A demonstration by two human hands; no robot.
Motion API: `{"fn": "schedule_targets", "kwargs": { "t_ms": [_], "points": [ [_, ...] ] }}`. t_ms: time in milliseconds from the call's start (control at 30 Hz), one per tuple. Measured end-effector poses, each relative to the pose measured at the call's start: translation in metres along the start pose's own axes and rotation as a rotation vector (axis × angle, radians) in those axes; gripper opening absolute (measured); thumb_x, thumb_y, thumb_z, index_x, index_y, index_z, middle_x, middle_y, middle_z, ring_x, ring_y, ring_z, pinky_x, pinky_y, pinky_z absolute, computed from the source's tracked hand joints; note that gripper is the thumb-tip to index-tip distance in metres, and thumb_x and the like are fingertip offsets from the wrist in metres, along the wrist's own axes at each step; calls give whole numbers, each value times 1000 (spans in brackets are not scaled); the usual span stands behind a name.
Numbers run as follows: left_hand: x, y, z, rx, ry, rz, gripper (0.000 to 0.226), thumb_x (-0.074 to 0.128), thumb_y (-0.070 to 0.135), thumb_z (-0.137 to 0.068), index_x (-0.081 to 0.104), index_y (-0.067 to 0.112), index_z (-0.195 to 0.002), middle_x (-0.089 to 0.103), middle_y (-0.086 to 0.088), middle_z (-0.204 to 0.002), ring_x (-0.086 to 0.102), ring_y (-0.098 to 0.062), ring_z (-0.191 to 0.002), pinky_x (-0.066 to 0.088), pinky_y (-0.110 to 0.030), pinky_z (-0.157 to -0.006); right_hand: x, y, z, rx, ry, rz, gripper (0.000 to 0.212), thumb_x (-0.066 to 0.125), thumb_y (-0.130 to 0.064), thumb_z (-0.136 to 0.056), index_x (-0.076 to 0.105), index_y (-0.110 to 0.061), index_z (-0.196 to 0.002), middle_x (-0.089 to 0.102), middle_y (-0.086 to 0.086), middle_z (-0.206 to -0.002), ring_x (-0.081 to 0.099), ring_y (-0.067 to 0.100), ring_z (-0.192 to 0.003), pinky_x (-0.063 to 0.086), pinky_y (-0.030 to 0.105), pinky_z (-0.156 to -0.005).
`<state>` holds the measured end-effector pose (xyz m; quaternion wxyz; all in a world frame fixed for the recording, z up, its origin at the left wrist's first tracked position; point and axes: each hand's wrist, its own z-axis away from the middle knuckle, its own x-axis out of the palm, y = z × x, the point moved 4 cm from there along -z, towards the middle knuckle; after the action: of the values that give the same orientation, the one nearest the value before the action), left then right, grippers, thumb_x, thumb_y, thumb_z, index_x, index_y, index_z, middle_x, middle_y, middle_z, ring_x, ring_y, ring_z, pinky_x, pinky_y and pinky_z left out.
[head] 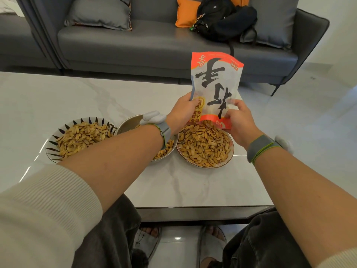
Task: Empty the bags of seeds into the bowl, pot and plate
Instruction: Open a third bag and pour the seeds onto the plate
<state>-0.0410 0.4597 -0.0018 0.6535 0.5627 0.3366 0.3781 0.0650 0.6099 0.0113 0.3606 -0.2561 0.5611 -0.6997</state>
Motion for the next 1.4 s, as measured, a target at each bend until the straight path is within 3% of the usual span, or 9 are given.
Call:
{"fn": "schedule_targets", "kwargs": {
  "t_ms": [200,367,767,1033,1133,1200,1267,1400],
  "points": [
    [-3,-3,9,-7,5,12,38,42,22,-114,58,22,-149,72,-8,-124,72,-34,-112,62,-59,-95,0,1,8,8,-12,4,54,38,11,-95,61,-25,-129,61,16,-135,73,34,-94,64,57,-87],
    [-2,4,16,29,29,-6,39,42,24,-114,57,25,-150,72,-4,-127,70,-29,-116,59,-55,-103,-3,-3,16,-20,-11,-40,52,39,11,-97,60,-24,-128,66,14,-128,75,37,-101,63,61,-87],
    [0,11,11,59,16,45,39,43,22,-114,57,24,-150,72,-6,-131,70,-29,-120,58,-53,-105,-6,-8,8,-65,9,-41,49,39,10,-100,60,-26,-126,70,10,-122,75,32,-99,64,56,-91],
    [-1,13,14,60,12,80,34,45,24,-114,61,26,-144,73,-7,-128,70,-30,-118,59,-53,-103,-6,-7,6,-75,27,-35,47,40,8,-101,61,-29,-122,67,14,-132,74,35,-108,64,55,-90],
    [-2,14,17,62,10,89,25,48,23,-113,62,29,-133,73,-10,-126,71,-31,-115,62,-46,-95,-8,-7,6,-91,25,-43,46,42,7,-100,62,-29,-119,67,14,-133,76,32,-104,66,50,-86],
    [-3,16,18,63,1,106,22,50,21,-112,62,28,-129,73,-9,-119,71,-26,-104,62,-39,-82,-10,-9,6,-107,41,-70,44,43,7,-98,63,-27,-117,69,15,-130,77,27,-95,66,43,-75],
    [-5,18,20,57,6,114,19,51,21,-111,62,28,-125,73,-6,-112,70,-21,-97,59,-34,-78,-11,-10,6,-113,55,-85,43,44,7,-98,64,-25,-119,70,14,-128,77,26,-92,64,39,-70],
    [-5,18,20,15,27,115,18,50,25,-112,62,27,-124,74,-9,-116,73,-27,-104,64,-44,-91,-12,-9,3,-73,66,-73,34,47,0,-100,64,-19,-122,69,14,-129,76,31,-103,66,47,-80]
  ]
}}
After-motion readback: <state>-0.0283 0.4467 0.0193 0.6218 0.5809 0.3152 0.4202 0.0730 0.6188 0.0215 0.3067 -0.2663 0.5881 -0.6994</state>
